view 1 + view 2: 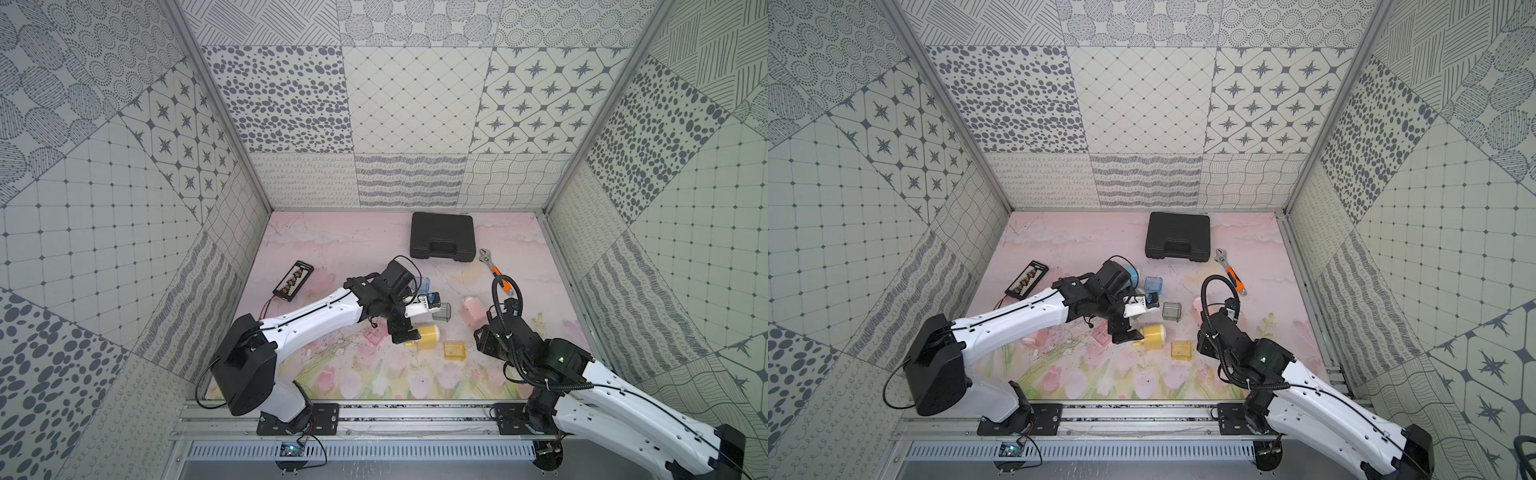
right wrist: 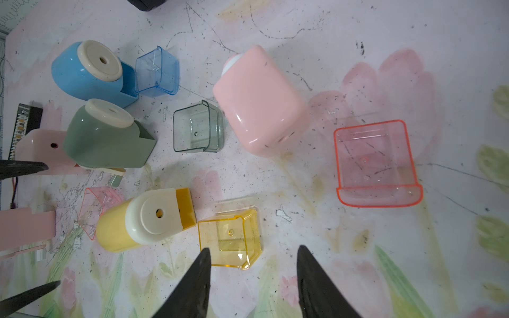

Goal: Put the tray back into the pencil sharpener
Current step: Pick up the pencil sharpener from the center of the board.

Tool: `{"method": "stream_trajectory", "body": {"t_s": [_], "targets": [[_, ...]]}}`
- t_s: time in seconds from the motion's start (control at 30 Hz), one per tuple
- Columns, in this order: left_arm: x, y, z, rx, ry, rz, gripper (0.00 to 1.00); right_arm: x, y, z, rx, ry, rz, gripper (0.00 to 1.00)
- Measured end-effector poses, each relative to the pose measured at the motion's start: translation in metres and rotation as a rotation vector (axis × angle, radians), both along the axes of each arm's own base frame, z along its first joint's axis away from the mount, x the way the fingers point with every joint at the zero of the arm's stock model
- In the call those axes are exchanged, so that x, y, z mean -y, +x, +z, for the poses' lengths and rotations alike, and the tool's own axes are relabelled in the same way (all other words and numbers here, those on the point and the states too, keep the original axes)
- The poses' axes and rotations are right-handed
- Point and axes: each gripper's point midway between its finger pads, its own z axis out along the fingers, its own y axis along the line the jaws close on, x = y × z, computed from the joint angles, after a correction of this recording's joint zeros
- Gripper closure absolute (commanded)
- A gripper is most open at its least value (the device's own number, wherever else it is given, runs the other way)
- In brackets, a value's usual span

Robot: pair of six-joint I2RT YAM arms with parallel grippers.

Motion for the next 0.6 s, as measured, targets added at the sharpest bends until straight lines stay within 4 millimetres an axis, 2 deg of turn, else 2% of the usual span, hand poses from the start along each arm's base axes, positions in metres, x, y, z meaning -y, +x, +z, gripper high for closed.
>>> {"method": "stream_trajectory", "body": {"t_s": [0.23,0.5,0.6], "targets": [[0.016,0.000,-0.021,-0.039,0.053,-0.035,0.08,0.000,0.000,-0.012,-0.060,-0.017,-0.008,0.48],[0.017,-0.004,-0.045,-0.081,0.094,-0.045,0.11,0.000,0.002,-0.012,-0.083,0.020,-0.017,0.48],[0.017,-0.004,-0.054,-0.088,0.107,-0.050,0.16,0.000,0.004,-0.011,-0.090,0.041,-0.021,0.49]]}}
